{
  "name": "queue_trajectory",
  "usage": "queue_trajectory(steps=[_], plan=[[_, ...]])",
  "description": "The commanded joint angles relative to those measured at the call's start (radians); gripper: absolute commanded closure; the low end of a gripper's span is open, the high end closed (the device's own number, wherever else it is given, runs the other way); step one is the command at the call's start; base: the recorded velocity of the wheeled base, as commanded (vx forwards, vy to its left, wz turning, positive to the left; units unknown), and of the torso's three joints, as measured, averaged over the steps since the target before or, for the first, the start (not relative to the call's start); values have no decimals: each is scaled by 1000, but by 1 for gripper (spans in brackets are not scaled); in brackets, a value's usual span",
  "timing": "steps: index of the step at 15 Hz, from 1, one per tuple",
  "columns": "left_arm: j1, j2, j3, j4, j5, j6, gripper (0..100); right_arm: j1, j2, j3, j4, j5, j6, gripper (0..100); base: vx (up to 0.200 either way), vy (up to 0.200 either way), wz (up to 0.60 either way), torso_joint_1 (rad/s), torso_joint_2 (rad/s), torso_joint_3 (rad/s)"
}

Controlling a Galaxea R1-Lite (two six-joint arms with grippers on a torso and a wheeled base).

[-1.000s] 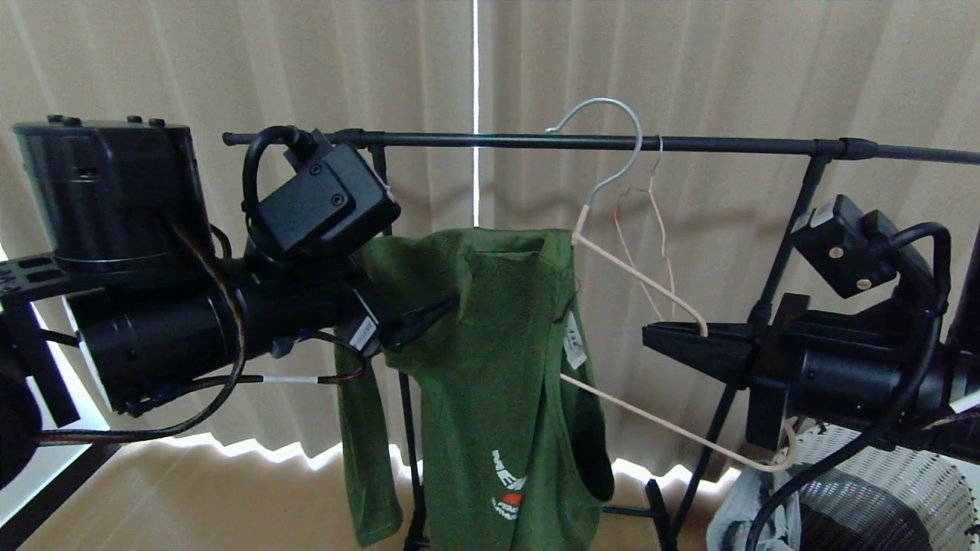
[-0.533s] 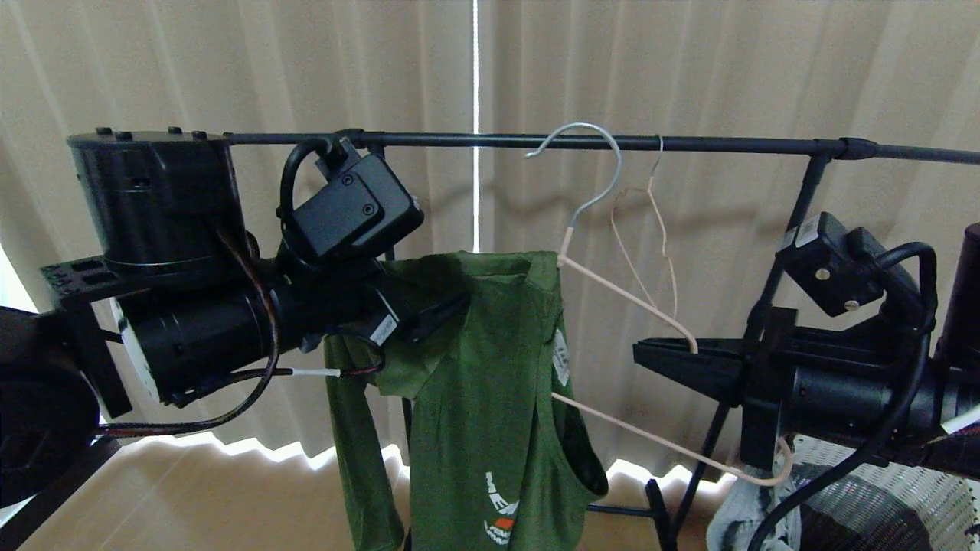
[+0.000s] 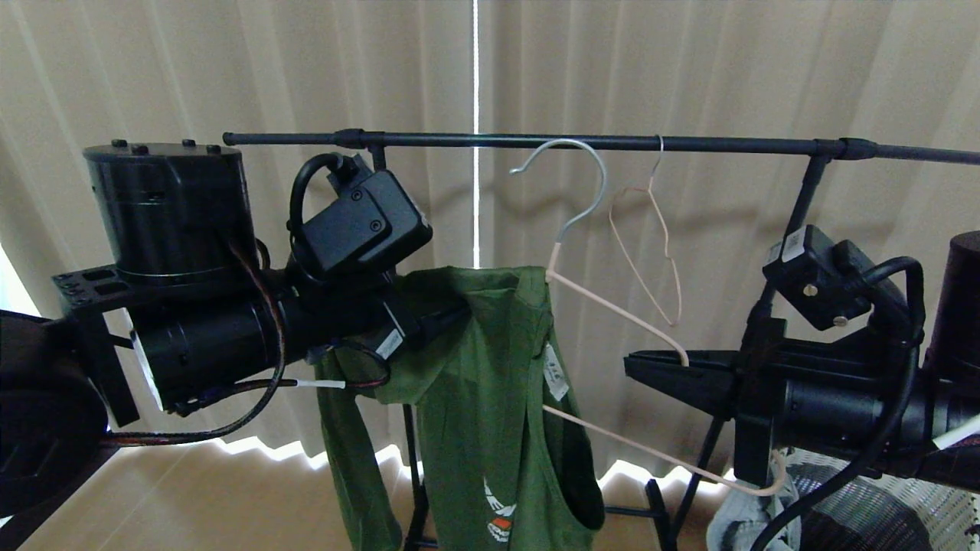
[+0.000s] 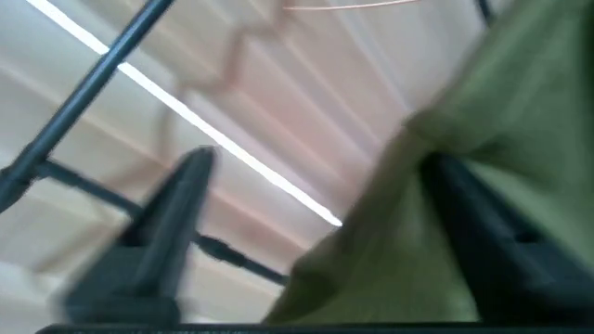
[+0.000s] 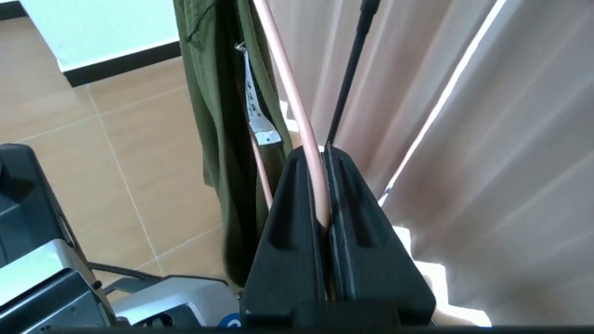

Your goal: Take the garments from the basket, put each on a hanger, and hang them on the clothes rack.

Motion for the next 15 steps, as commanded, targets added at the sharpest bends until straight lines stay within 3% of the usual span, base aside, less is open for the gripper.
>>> queue_trajectory(steps=[1, 9, 10, 13, 15], plan=[[0, 2, 3, 0, -1, 0, 100, 1, 2, 0, 0, 1, 0, 100, 0, 0, 0, 0, 0, 0], [6, -1, 26, -2, 5, -3, 100, -2, -3, 2, 1, 0, -2, 100, 0, 0, 0, 0, 0, 0], [10, -3, 29, -2, 7, -3, 100, -2, -3, 3, 3, -2, -2, 0, 0, 0, 0, 0, 0, 0], [20, -4, 52, -49, 44, -3, 100, -11, -6, 5, -2, -11, -2, 0, 0, 0, 0, 0, 0, 0], [37, 3, 64, -88, 177, -9, 100, -65, -9, 13, -2, -27, -9, 0, 0, 0, 0, 0, 0, 0]])
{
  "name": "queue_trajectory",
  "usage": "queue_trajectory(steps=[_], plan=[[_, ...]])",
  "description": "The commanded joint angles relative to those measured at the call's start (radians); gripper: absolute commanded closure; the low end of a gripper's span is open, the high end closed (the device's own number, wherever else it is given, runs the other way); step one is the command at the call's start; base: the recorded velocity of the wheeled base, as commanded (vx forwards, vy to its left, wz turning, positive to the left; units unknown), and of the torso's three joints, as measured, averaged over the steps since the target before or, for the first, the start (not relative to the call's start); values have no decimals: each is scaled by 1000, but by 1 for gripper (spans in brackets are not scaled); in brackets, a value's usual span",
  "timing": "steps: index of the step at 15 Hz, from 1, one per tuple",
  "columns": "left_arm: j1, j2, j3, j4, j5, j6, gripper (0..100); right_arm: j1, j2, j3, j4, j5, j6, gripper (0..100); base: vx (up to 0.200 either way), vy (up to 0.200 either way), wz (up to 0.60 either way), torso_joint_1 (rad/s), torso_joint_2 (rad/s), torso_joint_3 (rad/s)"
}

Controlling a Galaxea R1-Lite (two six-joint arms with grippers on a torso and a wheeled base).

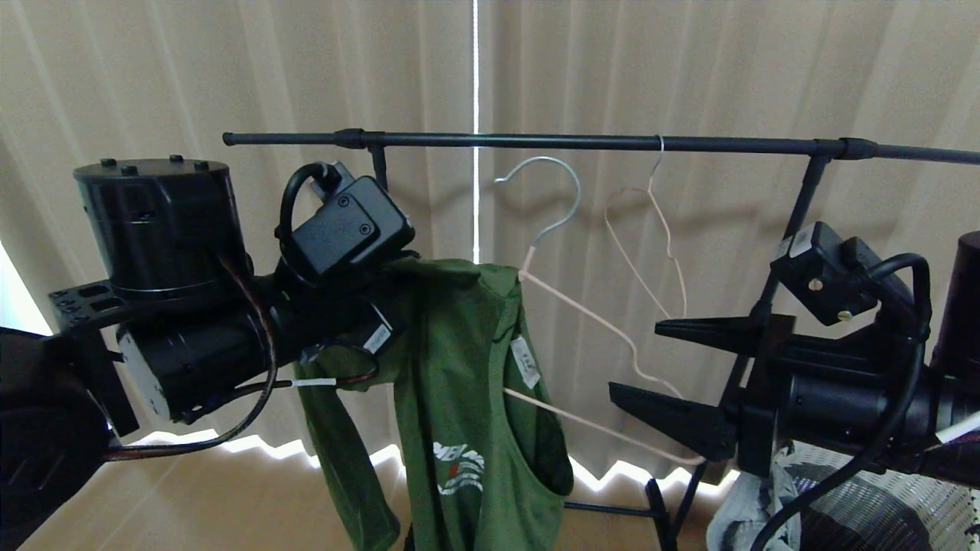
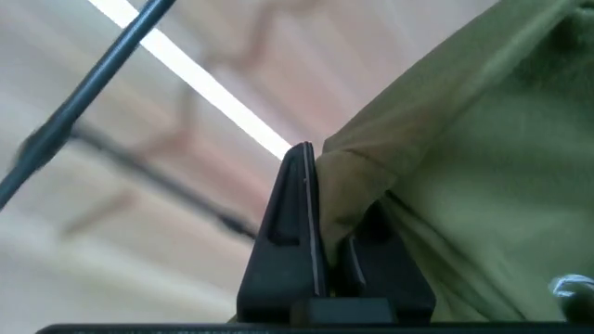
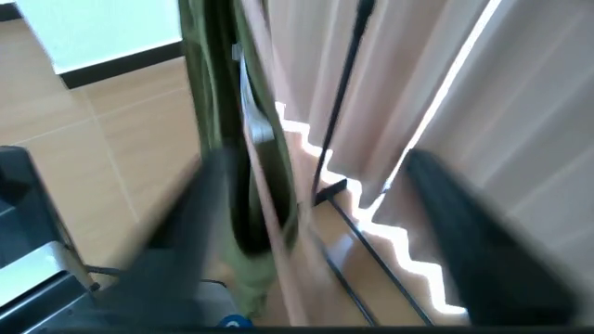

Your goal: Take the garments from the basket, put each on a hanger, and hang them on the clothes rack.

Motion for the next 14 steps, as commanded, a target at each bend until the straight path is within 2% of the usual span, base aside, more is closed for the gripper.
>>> queue_trajectory(steps=[1, 4, 6, 11, 12, 14], plan=[[14, 6, 9, -9, 111, -8, 100, -57, -3, 10, 1, -19, -21, 0, 0, 0, 0, 0, 0, 0], [12, 11, 9, -9, 208, -74, 100, -86, -4, 56, -1, -111, -26, 0, 0, 0, 0, 0, 0, 0], [14, 25, -1, -11, 259, -95, 100, -87, -23, 84, -1, -114, -24, 0, 0, 0, 0, 0, 0, 0], [3, 68, -83, -32, 309, -227, 100, -81, -17, 122, -1, -108, -21, 0, 0, 0, 0, 0, 0, 0], [3, 68, -83, -32, 309, -227, 100, -81, -17, 122, -1, -108, -21, 0, 0, 0, 0, 0, 0, 0], [-23, 68, -112, -32, 309, -301, 100, -64, 16, 113, -6, -106, -3, 0, 0, 0, 0, 0, 0, 0]])
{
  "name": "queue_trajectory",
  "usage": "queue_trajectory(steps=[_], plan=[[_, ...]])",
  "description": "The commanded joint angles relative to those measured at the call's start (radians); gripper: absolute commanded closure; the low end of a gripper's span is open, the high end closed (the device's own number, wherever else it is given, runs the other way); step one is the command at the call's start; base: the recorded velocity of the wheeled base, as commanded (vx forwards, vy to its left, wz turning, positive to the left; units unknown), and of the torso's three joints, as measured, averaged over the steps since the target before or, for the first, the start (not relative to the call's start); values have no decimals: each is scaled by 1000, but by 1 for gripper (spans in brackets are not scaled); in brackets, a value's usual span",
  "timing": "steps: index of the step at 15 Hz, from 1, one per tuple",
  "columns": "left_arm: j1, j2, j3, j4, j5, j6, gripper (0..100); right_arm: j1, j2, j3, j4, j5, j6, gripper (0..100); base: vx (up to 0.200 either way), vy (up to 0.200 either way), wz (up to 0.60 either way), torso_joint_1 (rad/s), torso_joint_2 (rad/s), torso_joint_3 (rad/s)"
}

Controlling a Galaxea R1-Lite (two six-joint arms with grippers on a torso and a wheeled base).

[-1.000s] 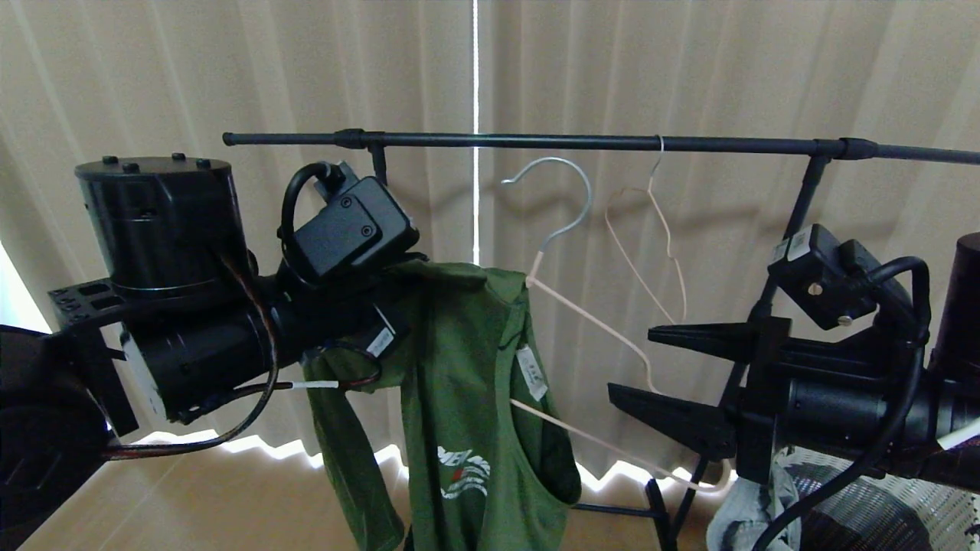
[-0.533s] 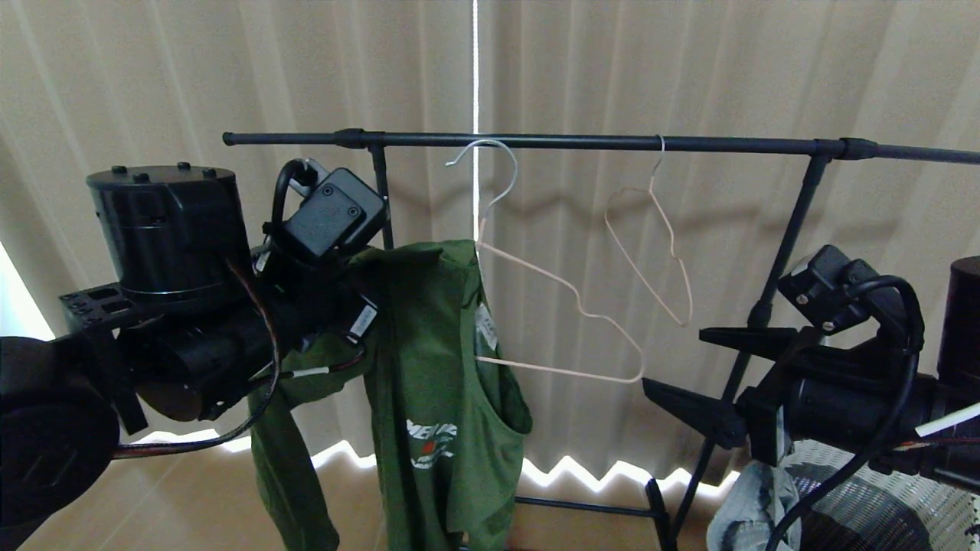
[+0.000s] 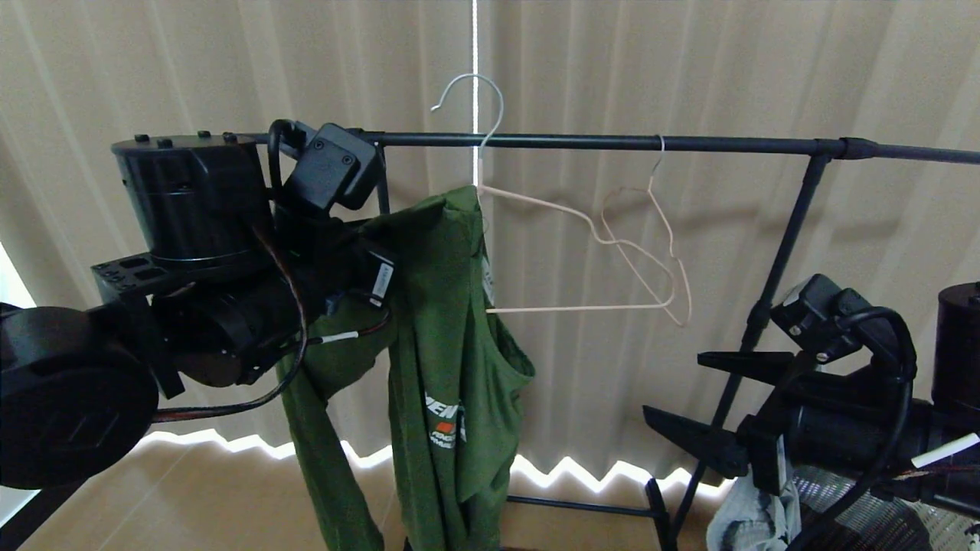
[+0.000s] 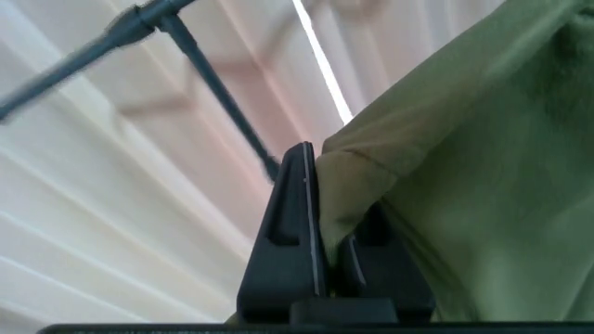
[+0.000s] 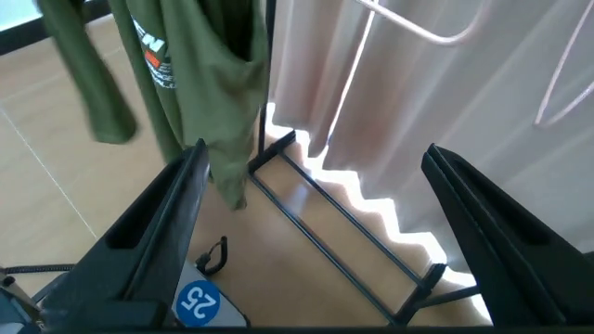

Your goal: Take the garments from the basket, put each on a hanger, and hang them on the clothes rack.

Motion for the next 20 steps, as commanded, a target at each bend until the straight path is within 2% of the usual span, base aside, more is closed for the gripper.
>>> queue_trajectory(steps=[1, 3, 6, 8, 10, 16, 20], plan=[[-26, 4, -28, -1, -9, -42, 100, 24, 33, -5, -14, 0, 25, 0, 0, 0, 0, 0, 0, 0], [-62, -2, -37, -1, -38, -85, 100, 57, 39, -1, -50, 0, 60, 0, 0, 0, 0, 0, 0, 0], [-75, -1, -48, -20, -55, -85, 100, 57, 75, -4, -80, -5, 65, 0, 0, 0, 0, 0, 0, 0], [-95, -1, -46, -65, -56, -83, 100, 57, 102, -1, -146, -8, 63, 0, 0, 0, 0, 0, 0, 0], [-99, -2, -43, -66, -56, -83, 100, 53, 116, -7, -171, -9, 63, 0, 0, 0, 0, 0, 0, 0], [-159, -45, -35, -77, -55, -83, 100, 49, 231, -13, -401, -14, 115, 0, 0, 0, 0, 0, 0, 0], [-177, -85, 1, -83, -55, -81, 100, 26, 274, -27, -445, -14, 132, 0, 0, 0, 0, 0, 0, 0]])
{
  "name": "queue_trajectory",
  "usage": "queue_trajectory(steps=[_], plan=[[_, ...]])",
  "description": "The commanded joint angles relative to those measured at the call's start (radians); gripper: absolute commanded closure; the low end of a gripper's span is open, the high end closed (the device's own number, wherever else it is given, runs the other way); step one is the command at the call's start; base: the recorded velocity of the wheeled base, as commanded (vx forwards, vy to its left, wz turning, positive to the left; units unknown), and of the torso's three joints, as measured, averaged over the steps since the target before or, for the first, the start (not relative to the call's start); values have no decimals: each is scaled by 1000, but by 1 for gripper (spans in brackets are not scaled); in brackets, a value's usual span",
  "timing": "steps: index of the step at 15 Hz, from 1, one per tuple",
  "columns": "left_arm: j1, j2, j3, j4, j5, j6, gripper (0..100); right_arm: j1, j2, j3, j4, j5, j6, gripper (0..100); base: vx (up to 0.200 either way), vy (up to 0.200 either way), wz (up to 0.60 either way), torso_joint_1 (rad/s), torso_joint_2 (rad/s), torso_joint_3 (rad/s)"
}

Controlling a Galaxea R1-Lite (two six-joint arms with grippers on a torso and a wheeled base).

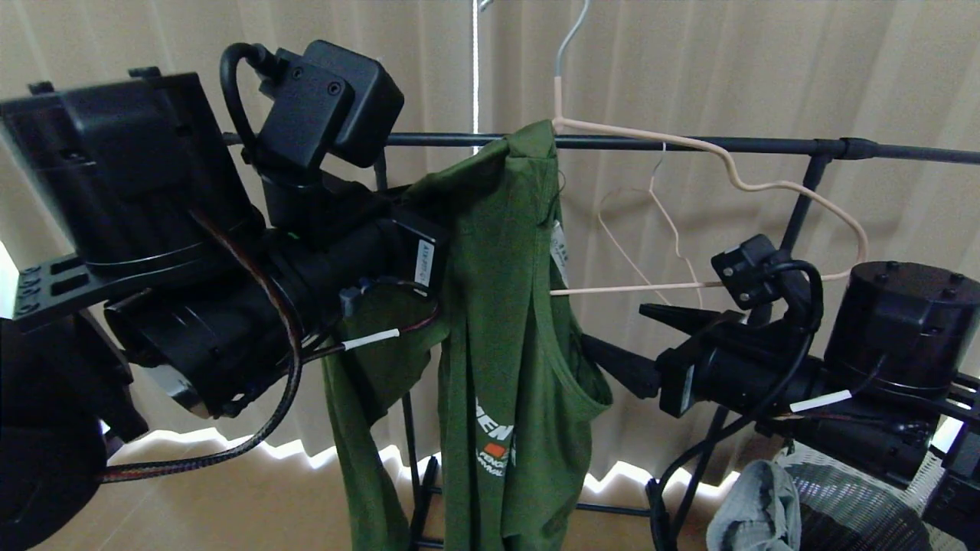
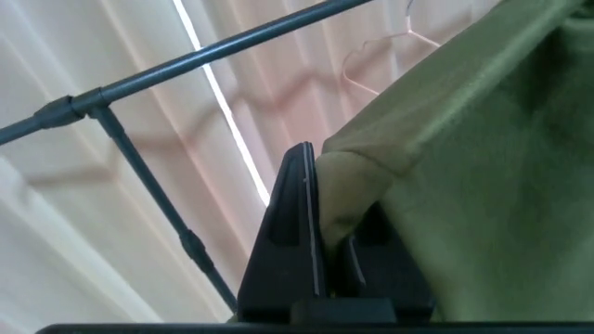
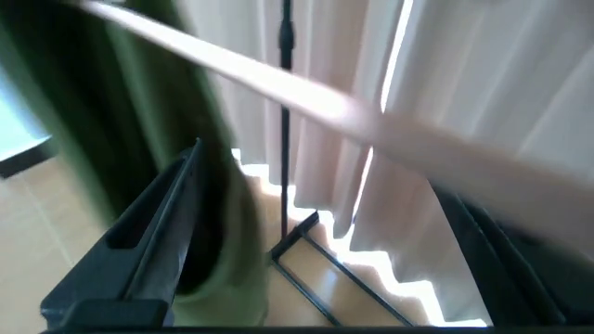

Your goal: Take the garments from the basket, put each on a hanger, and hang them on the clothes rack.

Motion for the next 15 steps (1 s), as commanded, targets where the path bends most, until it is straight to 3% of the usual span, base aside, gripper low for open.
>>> queue_trajectory(steps=[1, 8, 9, 15], plan=[[-9, -19, 3, -14, -1, -1, 100, -2, 37, 2, -1, 1, 1, 0, 0, 0, 0, 0, 0, 0], [-3, -13, -7, -45, 1, -2, 100, 0, 21, 55, -1, -2, -1, 0, 0, 0, 0, 0, 0, 0], [-3, -14, -5, -45, 1, -2, 100, 0, 19, 56, -1, -2, -1, 100, 0, 0, 0, 0, 0, 0], [95, 4, 20, -43, 6, 32, 100, -42, -16, 76, 0, -65, -4, 100, 0, 0, 0, 0, 0, 0]])
